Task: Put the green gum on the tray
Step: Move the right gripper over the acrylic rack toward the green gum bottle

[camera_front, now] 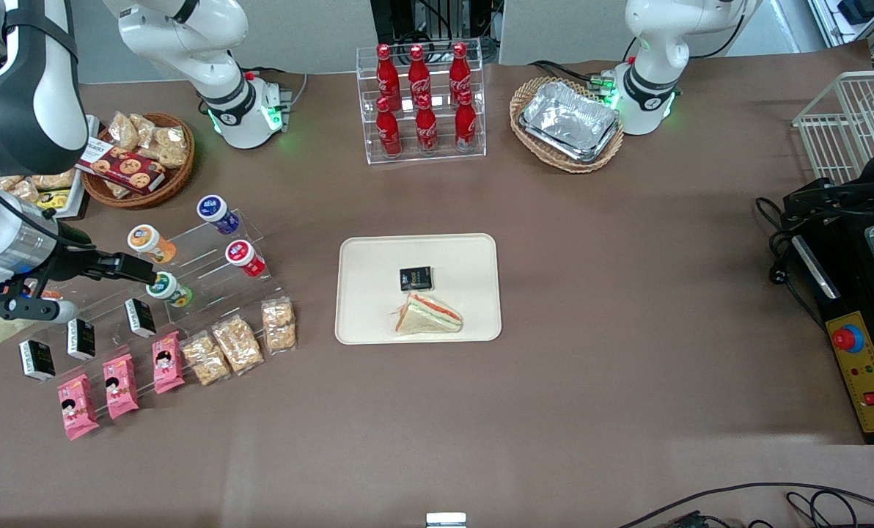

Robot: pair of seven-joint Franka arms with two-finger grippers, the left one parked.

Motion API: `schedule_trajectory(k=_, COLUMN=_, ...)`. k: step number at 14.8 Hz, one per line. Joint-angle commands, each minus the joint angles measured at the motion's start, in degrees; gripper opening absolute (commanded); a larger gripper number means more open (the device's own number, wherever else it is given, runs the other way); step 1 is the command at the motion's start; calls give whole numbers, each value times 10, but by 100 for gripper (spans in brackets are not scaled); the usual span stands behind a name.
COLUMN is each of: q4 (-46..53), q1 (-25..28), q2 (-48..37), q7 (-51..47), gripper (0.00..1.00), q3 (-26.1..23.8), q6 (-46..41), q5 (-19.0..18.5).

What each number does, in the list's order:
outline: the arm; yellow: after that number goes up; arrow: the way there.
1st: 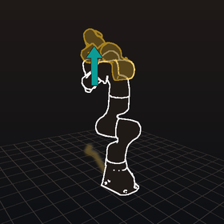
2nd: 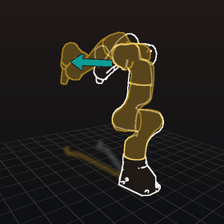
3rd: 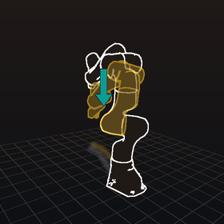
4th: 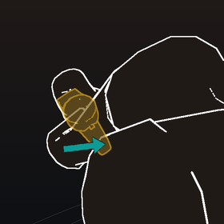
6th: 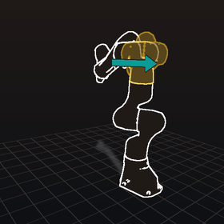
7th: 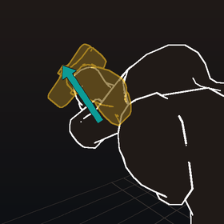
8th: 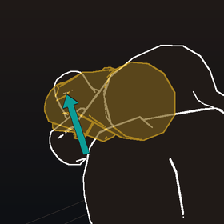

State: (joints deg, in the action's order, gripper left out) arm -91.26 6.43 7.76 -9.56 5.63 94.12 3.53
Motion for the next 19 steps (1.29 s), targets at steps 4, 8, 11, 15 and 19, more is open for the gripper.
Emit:
schedule_trajectory(k=4, q4=17, q1=0, q2=7, q7=8, gripper=100, q3=1, q6=-11, q5=1)
schedule_trajectory(k=8, q4=15, q1=0, q2=8, q7=7, gripper=100, q3=1, q6=-12, q5=2)
schedule_trajectory(k=11, q4=15, q1=-4, q2=6, q7=9, gripper=100, q3=3, q6=-14, q5=2)
schedule_trajectory(k=15, q4=10, q1=-2, q2=-7, q7=15, gripper=100, q3=4, q6=-24, q5=2)
schedule_trajectory(k=19, q4=9, q1=-25, q2=-17, q7=21, gripper=100, q3=-12, q6=-49, q5=2)
